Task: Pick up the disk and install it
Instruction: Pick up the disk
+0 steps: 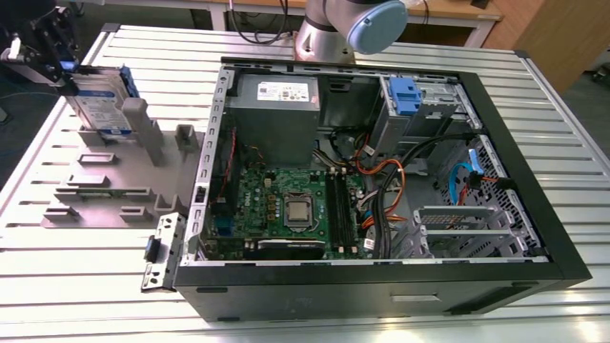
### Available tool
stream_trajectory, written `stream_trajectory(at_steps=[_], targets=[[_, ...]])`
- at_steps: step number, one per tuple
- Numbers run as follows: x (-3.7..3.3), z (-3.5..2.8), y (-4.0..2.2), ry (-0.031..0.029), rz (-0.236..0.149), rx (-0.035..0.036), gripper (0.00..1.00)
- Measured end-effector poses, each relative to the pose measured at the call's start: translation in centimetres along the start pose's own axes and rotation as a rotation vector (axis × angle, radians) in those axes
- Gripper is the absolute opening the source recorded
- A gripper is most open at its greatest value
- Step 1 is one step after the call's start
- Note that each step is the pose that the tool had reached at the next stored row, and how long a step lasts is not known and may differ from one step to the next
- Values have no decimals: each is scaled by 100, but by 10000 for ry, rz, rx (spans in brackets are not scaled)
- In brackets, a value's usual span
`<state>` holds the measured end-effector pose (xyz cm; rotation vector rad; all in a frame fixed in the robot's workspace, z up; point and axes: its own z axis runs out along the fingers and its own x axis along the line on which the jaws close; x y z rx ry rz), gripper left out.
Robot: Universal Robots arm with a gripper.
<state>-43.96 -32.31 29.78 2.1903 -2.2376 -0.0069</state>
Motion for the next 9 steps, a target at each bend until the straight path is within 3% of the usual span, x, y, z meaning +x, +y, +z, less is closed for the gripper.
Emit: stream_trajectory(at_steps=[9], targets=[[0,-23,0,0,0,0,36]])
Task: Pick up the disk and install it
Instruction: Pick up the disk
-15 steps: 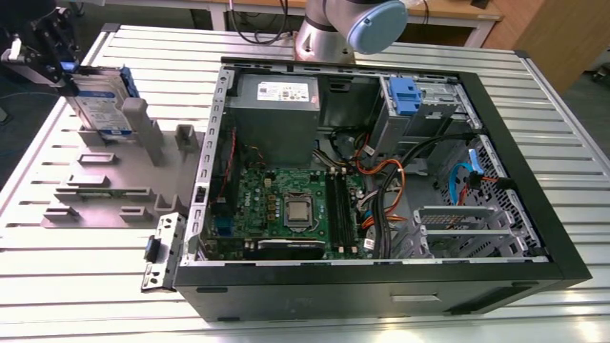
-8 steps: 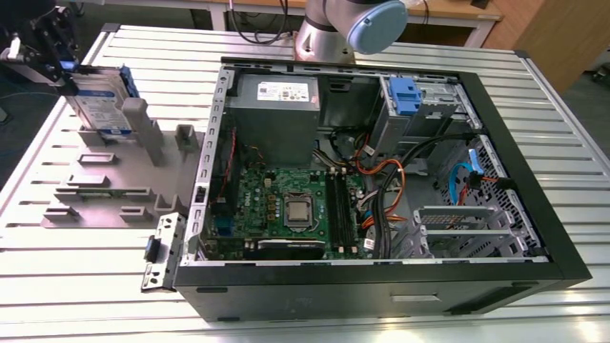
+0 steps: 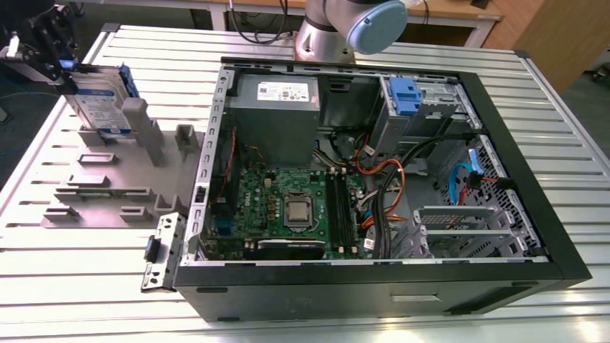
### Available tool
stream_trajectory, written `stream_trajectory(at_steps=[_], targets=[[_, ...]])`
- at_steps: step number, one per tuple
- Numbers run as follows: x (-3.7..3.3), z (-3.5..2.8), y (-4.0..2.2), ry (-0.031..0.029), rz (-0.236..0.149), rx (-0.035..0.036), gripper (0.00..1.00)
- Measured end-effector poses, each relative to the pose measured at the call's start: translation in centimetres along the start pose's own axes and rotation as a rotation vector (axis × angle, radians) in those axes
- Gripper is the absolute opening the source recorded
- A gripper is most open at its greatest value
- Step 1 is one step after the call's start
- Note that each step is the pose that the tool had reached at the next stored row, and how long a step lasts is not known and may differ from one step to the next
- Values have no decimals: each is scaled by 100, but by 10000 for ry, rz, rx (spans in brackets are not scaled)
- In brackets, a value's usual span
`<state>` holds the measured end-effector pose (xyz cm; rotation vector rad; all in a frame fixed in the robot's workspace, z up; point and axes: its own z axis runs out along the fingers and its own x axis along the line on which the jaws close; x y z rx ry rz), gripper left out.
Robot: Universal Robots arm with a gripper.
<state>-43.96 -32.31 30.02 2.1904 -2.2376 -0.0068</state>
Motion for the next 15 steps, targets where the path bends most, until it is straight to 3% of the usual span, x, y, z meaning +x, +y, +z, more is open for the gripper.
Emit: stream_trajectory(at_steps=[15], targets=[[0,-33,0,0,0,1,36]])
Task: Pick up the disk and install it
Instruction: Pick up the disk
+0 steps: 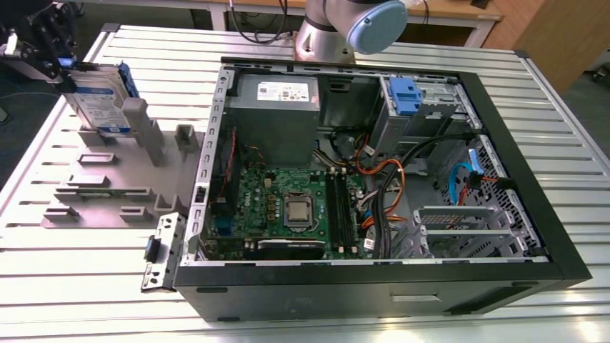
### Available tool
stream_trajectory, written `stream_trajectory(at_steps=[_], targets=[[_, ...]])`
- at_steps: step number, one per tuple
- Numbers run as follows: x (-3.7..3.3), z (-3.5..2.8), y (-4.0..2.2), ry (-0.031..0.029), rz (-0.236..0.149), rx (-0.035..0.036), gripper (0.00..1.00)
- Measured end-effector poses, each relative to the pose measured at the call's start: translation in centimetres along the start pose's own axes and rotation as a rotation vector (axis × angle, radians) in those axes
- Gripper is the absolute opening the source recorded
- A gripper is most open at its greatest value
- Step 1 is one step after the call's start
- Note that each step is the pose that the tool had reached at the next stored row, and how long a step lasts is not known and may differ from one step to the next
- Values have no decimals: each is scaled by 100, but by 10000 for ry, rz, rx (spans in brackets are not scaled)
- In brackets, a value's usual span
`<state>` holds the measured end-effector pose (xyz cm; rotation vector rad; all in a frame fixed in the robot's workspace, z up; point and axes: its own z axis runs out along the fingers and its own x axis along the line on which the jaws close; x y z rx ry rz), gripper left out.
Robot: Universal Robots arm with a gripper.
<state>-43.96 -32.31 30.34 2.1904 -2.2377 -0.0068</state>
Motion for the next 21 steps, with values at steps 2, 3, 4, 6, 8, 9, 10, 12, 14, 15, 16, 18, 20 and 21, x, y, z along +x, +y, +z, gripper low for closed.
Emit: stream_trajectory(at_steps=[2,3,4,6,8,9,10,12,14,15,16,18,20,21], targets=[[0,-11,0,0,0,-1,36],[0,-13,0,0,0,-1,36],[0,-15,0,0,0,0,36],[0,-18,0,0,0,-1,36],[0,-22,0,0,0,0,36],[0,-24,0,0,0,0,36],[0,-26,0,0,0,0,36],[0,-31,0,0,0,-1,36],[1,-47,1,0,0,-1,36],[1,-48,1,0,0,0,36],[1,-50,1,0,0,-1,36],[1,-55,1,1,0,-3,36],[1,-61,1,0,0,-1,36],[1,-64,1,0,0,-1,36]])
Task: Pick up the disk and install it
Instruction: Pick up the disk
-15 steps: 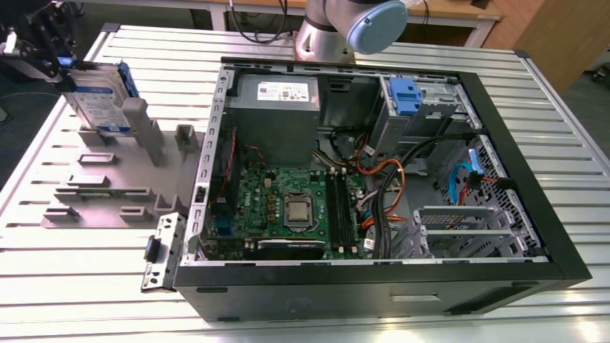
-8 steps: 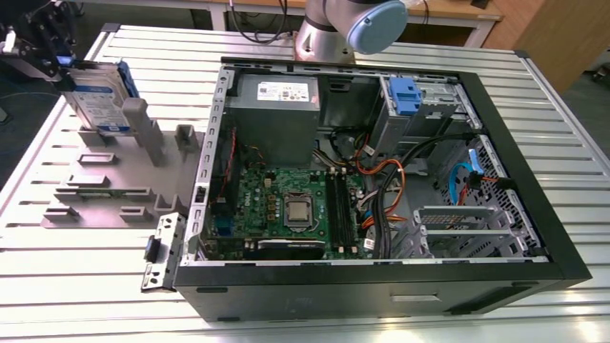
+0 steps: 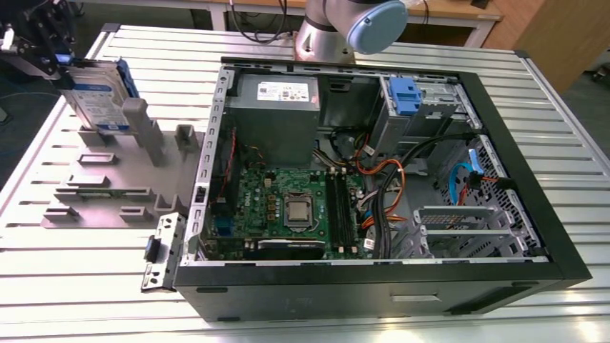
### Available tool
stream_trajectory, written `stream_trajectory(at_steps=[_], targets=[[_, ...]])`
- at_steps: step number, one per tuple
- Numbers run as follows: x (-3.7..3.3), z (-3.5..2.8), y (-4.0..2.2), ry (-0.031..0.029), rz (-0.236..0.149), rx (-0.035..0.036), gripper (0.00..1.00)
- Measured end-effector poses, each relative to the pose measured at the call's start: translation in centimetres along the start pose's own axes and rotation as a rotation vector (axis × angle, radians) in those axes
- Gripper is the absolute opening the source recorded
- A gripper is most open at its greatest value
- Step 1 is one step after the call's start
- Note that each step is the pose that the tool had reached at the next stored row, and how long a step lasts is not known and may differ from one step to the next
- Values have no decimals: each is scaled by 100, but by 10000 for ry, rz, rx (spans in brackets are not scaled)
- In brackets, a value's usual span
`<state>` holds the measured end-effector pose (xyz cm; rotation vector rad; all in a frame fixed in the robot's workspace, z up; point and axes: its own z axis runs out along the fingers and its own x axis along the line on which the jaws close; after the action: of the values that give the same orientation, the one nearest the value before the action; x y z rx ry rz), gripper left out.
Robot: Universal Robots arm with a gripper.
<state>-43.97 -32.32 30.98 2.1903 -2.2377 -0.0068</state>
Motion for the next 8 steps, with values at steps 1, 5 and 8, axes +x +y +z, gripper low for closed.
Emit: stream_trajectory(at_steps=[1,5,8], targets=[[0,-4,0,0,0,0,36],[0,-18,0,-1,0,2,36],[0,-24,0,0,0,0,36]])
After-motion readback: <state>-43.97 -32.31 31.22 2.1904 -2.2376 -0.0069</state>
